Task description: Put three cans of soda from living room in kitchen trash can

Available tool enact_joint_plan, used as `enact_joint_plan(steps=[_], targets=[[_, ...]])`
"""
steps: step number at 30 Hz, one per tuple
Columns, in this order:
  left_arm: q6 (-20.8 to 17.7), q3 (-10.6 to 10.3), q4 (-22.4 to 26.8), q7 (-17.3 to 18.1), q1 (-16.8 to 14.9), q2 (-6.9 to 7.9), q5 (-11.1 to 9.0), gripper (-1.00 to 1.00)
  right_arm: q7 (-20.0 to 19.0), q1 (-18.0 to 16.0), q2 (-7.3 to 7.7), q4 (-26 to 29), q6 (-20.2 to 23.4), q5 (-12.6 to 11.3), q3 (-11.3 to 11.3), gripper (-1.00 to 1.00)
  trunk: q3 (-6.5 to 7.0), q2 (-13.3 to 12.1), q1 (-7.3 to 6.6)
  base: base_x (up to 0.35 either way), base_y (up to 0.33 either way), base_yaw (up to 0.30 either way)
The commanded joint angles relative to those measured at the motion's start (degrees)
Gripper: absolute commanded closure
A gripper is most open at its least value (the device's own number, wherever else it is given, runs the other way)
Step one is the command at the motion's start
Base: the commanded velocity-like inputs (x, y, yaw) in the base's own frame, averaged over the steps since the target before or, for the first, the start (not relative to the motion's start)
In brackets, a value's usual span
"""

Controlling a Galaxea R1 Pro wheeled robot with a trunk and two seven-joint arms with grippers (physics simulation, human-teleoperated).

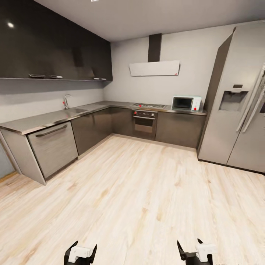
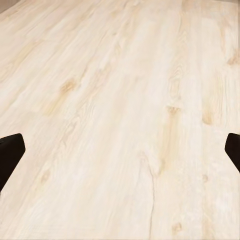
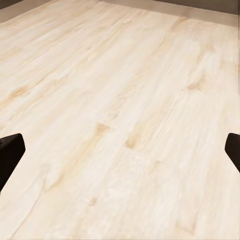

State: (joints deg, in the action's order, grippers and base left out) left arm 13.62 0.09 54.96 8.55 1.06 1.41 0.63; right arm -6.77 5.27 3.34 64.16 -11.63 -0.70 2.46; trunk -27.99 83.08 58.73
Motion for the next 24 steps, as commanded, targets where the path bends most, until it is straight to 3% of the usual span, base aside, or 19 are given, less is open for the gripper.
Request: enact_joint_plan(steps=[1,13,24], targets=[[0.0,0.0,0.0,0.0,0.0,0.00,0.0,-1.00,0.0,0.0,0.00,0.0,0.0,0.0,0.0,-1.00,-0.03,0.0,0.00,0.091,0.306,-0.221],[0.0,-0.1,0.0,0.0,0.0,0.00,0.3,-1.00,0.0,0.0,0.00,0.0,0.0,0.0,0.0,-1.00,-0.18,0.0,0.00,0.090,0.223,-0.231],[0.0,-0.1,0.0,-0.1,0.0,0.00,0.3,-1.00,0.0,0.0,0.00,0.0,0.0,0.0,0.0,-1.00,-0.19,0.0,0.00,0.024,0.027,-0.236]])
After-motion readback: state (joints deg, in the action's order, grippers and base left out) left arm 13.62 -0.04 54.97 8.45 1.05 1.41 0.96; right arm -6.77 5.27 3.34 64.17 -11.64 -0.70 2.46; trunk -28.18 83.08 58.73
